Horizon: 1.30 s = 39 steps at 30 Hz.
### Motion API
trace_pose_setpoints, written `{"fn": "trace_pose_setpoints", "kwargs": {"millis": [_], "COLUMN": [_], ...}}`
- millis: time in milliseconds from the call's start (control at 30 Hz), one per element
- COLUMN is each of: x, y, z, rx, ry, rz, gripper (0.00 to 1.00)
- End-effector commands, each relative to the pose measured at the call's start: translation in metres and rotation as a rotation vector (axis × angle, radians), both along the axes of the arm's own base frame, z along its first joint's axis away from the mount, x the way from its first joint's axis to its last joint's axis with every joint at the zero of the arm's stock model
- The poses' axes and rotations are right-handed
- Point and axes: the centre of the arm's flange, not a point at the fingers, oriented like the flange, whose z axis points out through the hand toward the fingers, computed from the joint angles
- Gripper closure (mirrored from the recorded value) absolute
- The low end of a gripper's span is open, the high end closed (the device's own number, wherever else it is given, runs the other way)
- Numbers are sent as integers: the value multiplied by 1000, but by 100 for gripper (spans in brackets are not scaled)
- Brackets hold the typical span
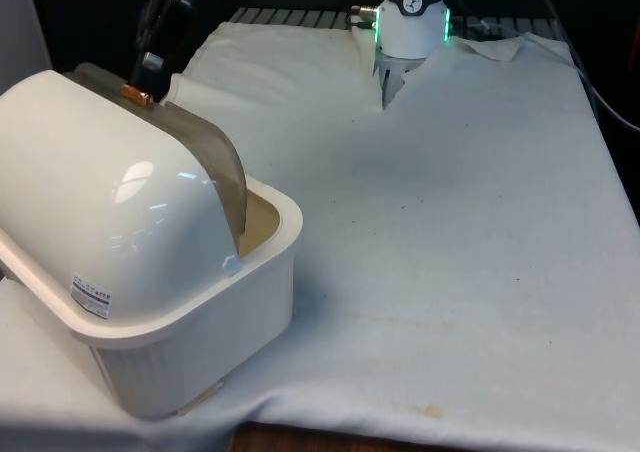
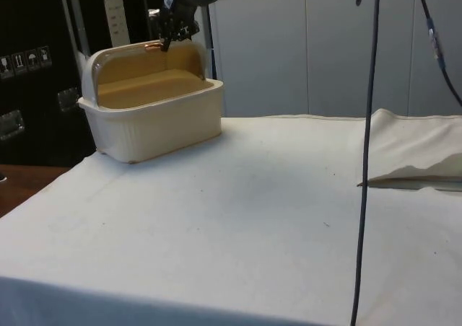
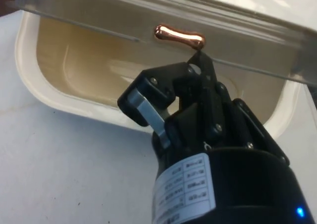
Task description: Open the lid, then close it.
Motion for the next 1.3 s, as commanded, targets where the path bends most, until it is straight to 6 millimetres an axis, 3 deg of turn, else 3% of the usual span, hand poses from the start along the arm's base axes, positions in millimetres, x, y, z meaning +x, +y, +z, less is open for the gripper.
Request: {"fn": "trace_pose_setpoints", "kwargs": {"millis": [0,267,767,933,1267], "x": [4,10,6,14,36], "y": [-2,-5,6,5,4], "z": [0,4,41,52,52], "rx": [2,-4,15,13,6], "ry": [-7,-31,-88,-118,-129], "rz": [-10,-26,-20,-28,-25], "gripper": [100,100,100,100,100]}}
